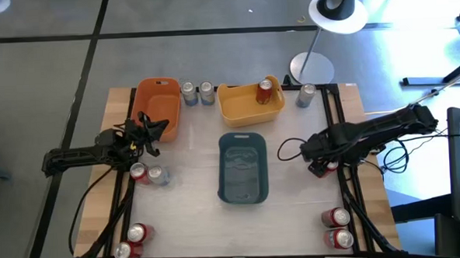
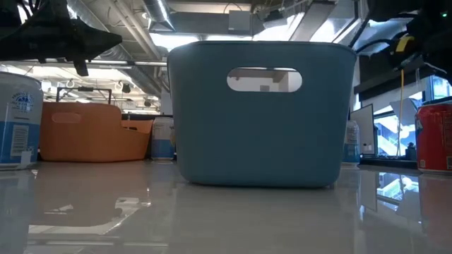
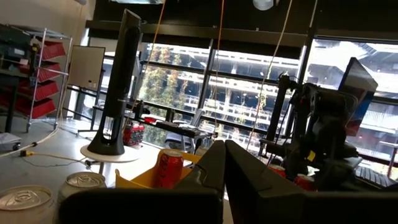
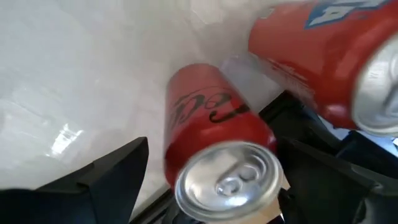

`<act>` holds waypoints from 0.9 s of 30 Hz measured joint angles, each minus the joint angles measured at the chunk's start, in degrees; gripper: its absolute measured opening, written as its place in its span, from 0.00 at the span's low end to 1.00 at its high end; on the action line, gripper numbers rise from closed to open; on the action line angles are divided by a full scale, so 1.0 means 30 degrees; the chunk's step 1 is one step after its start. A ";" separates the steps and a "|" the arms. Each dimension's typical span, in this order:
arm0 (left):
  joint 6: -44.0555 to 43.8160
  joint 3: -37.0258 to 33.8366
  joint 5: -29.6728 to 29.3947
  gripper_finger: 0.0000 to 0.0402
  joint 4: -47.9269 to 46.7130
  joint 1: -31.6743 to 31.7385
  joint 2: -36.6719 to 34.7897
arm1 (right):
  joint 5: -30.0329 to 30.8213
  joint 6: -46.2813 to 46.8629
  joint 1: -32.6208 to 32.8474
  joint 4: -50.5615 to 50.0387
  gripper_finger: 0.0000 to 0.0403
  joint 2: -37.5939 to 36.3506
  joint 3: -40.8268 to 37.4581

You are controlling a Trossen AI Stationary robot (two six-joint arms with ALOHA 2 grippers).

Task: Sort soda cans
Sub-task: Put the top red soda can into the yellow bin

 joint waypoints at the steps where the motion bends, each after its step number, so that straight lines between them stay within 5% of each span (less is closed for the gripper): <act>1: -0.0007 0.0000 0.0000 0.00 -0.0003 0.0001 0.0003 | -0.0109 0.0143 0.0070 0.0108 0.89 0.0000 -0.0248; 13: -0.0005 0.0004 0.0007 0.00 0.0004 -0.0002 0.0007 | -0.1305 0.0093 0.0049 0.1038 0.88 0.0189 -0.1416; 20: 0.0094 0.0004 0.0004 0.00 0.0001 0.0001 0.0007 | -0.1754 0.0019 0.0034 0.1011 0.70 0.0175 -0.1365; 27: 0.0523 0.0004 0.0002 0.00 0.0010 -0.0001 0.0007 | -0.1671 -0.0423 0.0034 0.1809 0.70 0.0211 -0.0617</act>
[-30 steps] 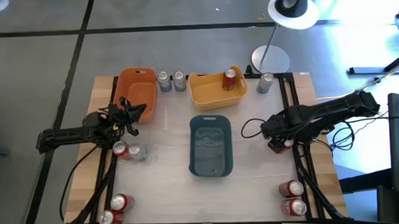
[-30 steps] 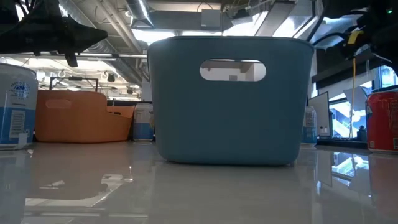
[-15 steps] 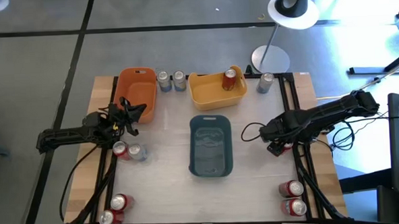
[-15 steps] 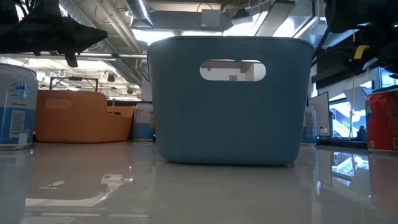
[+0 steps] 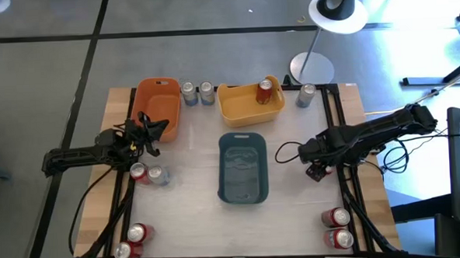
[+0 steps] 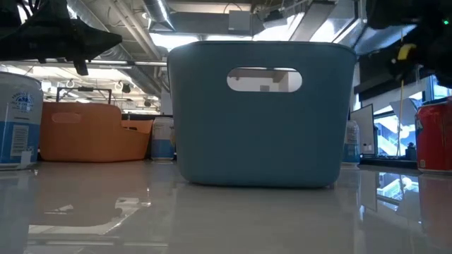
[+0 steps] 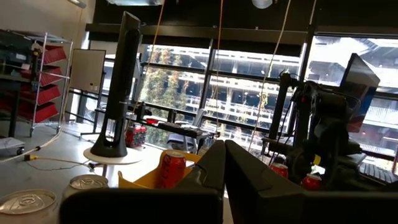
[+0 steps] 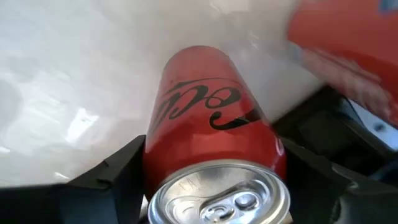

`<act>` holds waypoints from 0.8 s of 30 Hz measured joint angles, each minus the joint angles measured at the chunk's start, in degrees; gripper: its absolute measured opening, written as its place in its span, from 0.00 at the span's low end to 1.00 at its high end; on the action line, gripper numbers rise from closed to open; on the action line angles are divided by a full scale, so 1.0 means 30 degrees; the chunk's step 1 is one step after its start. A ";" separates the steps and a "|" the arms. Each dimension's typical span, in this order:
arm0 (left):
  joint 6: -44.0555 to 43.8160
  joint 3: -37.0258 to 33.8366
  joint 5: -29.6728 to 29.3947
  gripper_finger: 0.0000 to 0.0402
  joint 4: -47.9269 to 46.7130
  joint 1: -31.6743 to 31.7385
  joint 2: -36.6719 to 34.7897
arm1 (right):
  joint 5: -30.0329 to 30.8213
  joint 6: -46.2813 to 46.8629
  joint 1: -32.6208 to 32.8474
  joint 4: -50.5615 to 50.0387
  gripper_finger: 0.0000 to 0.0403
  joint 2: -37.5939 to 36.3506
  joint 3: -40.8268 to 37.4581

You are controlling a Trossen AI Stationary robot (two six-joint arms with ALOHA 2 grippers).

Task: Sort soda cans
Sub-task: Put the top red soda can into the yellow bin

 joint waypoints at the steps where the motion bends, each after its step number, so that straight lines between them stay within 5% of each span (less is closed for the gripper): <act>1: -0.0006 0.0000 0.0006 0.00 -0.0006 0.0002 0.0000 | 0.0024 -0.0078 0.0000 0.0030 0.70 0.0000 0.0229; 6: -0.0013 0.0000 0.0002 0.00 -0.0006 0.0002 0.0000 | 0.1258 -0.0652 0.0000 0.0601 0.70 0.0000 0.2118; 14: -0.0013 0.0000 0.0000 0.00 -0.0006 0.0002 0.0000 | 0.5974 -0.2268 -0.0274 0.0763 0.70 -0.0007 0.5927; 24: 0.0475 0.0000 0.0000 0.00 -0.0013 0.0000 0.0000 | 0.8775 -0.7817 -0.4776 0.5222 0.70 -0.0007 0.8308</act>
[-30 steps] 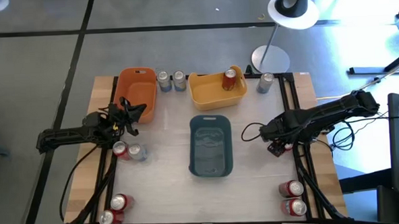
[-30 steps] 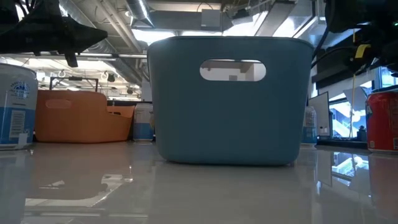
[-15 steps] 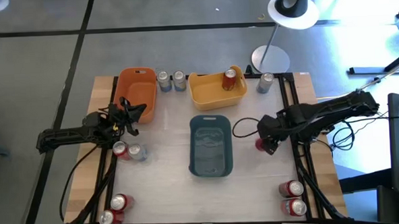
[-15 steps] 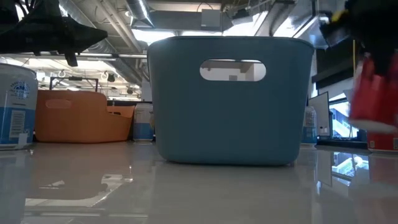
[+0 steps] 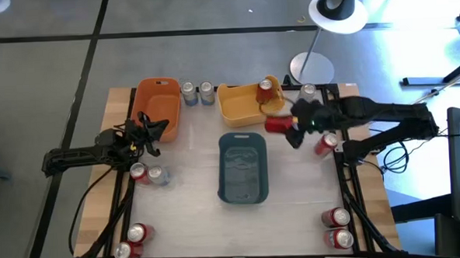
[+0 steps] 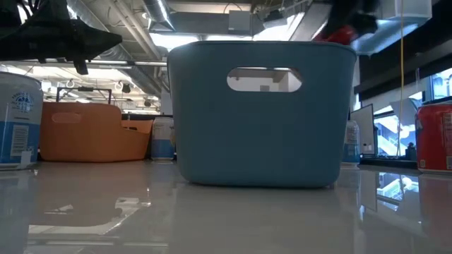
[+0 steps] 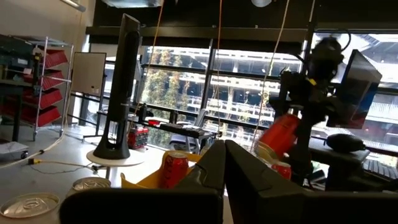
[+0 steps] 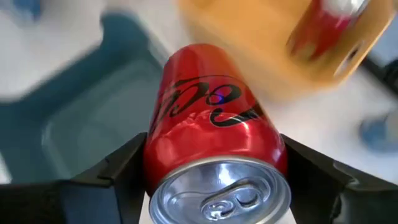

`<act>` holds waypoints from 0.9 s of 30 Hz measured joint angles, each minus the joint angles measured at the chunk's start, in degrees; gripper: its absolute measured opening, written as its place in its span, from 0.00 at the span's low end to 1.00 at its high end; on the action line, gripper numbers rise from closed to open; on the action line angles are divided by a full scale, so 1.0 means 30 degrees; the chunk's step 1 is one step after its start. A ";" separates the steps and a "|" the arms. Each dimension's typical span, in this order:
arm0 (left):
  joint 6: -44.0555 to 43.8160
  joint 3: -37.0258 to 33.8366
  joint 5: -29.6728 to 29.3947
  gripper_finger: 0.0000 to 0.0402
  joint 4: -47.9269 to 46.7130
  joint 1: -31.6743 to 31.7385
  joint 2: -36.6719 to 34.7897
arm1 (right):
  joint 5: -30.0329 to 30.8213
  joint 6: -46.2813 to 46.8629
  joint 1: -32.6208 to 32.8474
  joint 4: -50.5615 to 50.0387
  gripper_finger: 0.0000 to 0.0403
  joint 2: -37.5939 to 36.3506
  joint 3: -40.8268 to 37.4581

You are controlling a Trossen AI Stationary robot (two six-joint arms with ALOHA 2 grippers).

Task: Sort soda cans
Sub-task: Put the top red soda can into the yellow bin

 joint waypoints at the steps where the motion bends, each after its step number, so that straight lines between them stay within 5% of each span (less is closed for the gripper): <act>1: 0.0000 0.0000 -0.0001 0.00 0.0000 0.0001 0.0000 | -0.0014 -0.0559 -0.0634 0.0572 0.70 0.0012 0.0000; 14: -0.0044 0.0000 0.0001 0.00 -0.0102 0.0001 0.0000 | -0.2557 -0.6365 -0.7406 0.3395 0.70 0.3182 0.0175; 27: -0.0044 0.0000 0.0001 0.00 -0.0192 -0.0003 0.0000 | -0.2781 -0.8733 -0.9286 -0.0538 0.70 0.8412 0.4478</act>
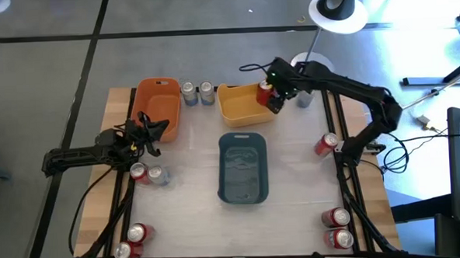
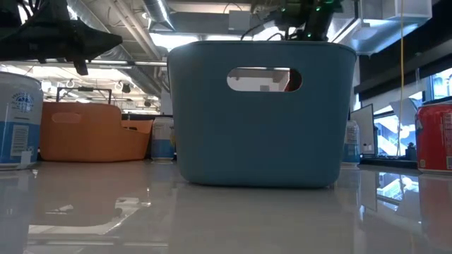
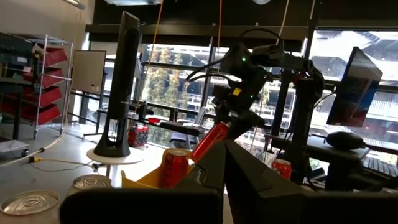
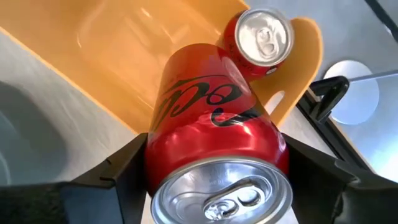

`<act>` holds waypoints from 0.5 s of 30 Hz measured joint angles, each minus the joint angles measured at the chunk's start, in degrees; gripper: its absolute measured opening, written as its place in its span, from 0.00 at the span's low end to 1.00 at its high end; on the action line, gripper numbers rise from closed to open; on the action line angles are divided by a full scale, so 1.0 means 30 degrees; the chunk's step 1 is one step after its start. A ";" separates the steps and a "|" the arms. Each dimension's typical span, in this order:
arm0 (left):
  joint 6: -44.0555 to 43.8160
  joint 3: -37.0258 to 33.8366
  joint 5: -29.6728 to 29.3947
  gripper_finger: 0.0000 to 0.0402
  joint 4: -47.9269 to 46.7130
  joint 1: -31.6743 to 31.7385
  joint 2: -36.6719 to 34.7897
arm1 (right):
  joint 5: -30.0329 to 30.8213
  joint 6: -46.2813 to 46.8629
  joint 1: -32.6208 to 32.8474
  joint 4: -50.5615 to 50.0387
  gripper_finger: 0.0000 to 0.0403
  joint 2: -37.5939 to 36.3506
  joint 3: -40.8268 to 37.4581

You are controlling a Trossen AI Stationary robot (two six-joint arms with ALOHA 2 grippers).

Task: Sort soda cans
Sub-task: Put the top red soda can into the yellow bin

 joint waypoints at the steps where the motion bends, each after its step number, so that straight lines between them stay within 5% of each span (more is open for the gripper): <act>1: -0.0007 0.0000 0.0005 0.00 0.0003 0.0005 0.0000 | 0.0005 -0.0098 -0.0019 -0.0037 0.70 0.0259 0.0054; 15: -0.0481 0.0000 -0.0002 0.00 -0.0350 -0.0003 -0.0004 | 0.0124 -0.0436 -0.0117 -0.0099 0.71 0.3203 0.0047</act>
